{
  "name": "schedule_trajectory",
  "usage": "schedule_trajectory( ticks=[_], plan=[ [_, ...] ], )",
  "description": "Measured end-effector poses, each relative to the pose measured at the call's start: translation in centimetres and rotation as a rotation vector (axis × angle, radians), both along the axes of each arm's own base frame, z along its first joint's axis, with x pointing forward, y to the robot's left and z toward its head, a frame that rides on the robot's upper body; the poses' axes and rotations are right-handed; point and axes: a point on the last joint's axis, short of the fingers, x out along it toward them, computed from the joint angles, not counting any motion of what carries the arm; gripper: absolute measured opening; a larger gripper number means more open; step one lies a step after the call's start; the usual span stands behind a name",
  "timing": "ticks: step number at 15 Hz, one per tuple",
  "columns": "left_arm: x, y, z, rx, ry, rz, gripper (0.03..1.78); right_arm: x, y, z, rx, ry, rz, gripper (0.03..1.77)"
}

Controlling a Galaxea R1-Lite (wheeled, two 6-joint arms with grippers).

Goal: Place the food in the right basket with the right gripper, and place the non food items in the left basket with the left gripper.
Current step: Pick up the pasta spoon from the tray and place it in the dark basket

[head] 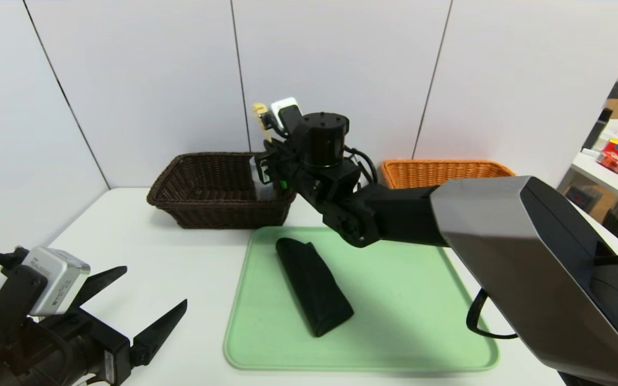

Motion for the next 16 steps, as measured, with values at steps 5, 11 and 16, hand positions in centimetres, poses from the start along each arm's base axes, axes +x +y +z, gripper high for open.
schedule_trajectory(
  ticks=[5, 11, 16],
  plan=[
    [0.0, 0.0, -0.1, 0.011, 0.000, -0.001, 1.69, 0.4, 0.2, -0.8, 0.000, -0.018, -0.013, 0.15],
    [0.0, 0.0, 0.0, 0.011, -0.004, -0.002, 1.69, 0.4, 0.4, -1.4, -0.006, -0.012, -0.014, 0.99],
    [0.0, 0.0, 0.0, 0.011, -0.004, -0.001, 1.69, 0.1, 0.3, -1.3, -0.002, -0.018, -0.025, 1.33]
  ],
)
